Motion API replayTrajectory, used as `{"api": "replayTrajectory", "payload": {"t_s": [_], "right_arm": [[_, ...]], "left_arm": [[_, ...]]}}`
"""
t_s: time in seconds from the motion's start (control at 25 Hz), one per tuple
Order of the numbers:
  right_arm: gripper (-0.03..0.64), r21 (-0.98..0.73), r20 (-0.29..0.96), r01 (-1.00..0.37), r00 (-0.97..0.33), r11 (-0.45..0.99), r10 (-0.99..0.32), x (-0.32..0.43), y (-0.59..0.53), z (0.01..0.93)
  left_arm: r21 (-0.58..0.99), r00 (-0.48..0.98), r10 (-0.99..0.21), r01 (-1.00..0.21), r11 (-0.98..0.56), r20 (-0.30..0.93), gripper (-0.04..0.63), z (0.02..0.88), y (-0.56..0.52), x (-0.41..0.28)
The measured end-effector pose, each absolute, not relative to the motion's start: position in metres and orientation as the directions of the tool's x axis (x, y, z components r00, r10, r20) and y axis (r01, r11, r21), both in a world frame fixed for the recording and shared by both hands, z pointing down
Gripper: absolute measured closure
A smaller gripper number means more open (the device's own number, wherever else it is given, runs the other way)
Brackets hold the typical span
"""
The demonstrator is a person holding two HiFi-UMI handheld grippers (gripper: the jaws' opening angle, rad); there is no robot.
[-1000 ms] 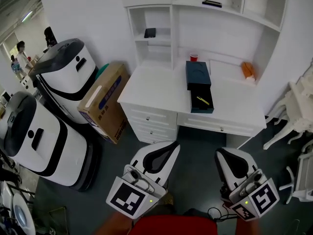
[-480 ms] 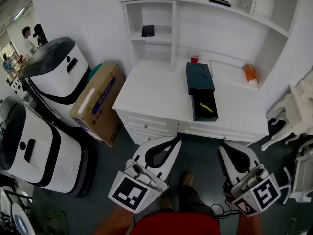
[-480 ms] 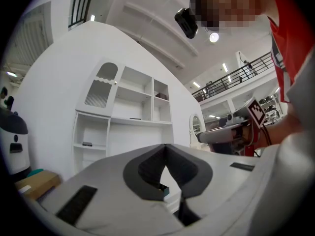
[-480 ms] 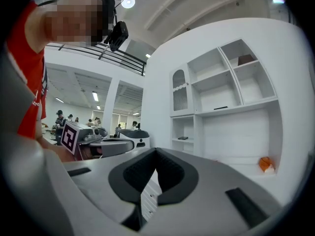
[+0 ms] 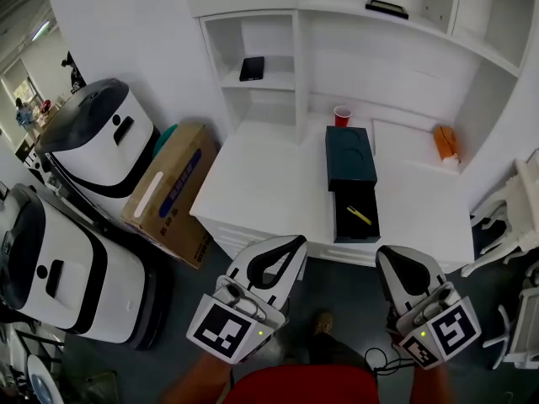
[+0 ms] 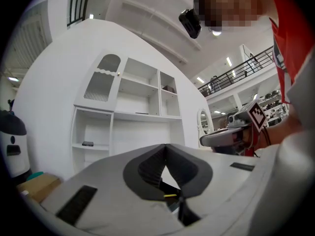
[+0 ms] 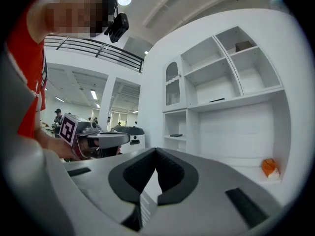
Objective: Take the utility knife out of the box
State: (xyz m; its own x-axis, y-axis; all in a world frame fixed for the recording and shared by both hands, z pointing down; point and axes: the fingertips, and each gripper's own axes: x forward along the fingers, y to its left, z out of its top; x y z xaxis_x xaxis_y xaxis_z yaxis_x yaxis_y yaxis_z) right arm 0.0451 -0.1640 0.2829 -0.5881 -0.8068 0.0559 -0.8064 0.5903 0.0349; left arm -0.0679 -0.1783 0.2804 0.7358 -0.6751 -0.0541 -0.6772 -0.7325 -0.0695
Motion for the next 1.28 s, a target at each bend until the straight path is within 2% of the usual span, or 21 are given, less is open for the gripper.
{"api": "replayTrajectory", "payload": {"t_s": [0.16,0.32,0.44,0.6,0.88,1.04,1.28], "right_arm": [[0.606,0.044,0.077,-0.79,-0.608,0.612,-0.79,0.062,-0.203,0.289],[0.593,0.052,0.102,-0.765,-0.635,0.642,-0.766,0.072,-0.239,0.298],[0.591,0.054,0.137,-0.743,-0.656,0.667,-0.742,0.076,-0.264,0.31],[0.591,0.054,0.209,-0.726,-0.663,0.685,-0.719,0.075,-0.293,0.334],[0.583,0.056,0.45,-0.699,-0.62,0.713,-0.643,0.064,-0.337,0.407],[0.514,0.034,0.624,-0.672,-0.564,0.74,-0.541,0.06,-0.355,0.458],[0.479,0.021,0.833,-0.627,-0.42,0.779,-0.36,0.06,-0.367,0.532]], "left_arm": [[-0.097,0.711,-0.695,-0.703,-0.705,-0.107,0.589,0.273,-0.219,-0.054],[-0.069,0.686,-0.728,-0.726,-0.684,-0.002,0.589,0.295,-0.25,-0.04],[-0.095,0.677,-0.733,-0.735,-0.671,-0.067,0.589,0.292,-0.272,-0.031],[-0.072,0.668,-0.744,-0.741,-0.668,0.023,0.589,0.316,-0.292,-0.025],[-0.052,0.695,-0.716,-0.714,-0.698,0.063,0.589,0.336,-0.32,-0.018],[-0.061,0.715,-0.698,-0.695,-0.716,0.042,0.589,0.339,-0.333,-0.02],[-0.026,0.72,-0.691,-0.691,-0.723,0.062,0.589,0.343,-0.343,-0.032]]}}
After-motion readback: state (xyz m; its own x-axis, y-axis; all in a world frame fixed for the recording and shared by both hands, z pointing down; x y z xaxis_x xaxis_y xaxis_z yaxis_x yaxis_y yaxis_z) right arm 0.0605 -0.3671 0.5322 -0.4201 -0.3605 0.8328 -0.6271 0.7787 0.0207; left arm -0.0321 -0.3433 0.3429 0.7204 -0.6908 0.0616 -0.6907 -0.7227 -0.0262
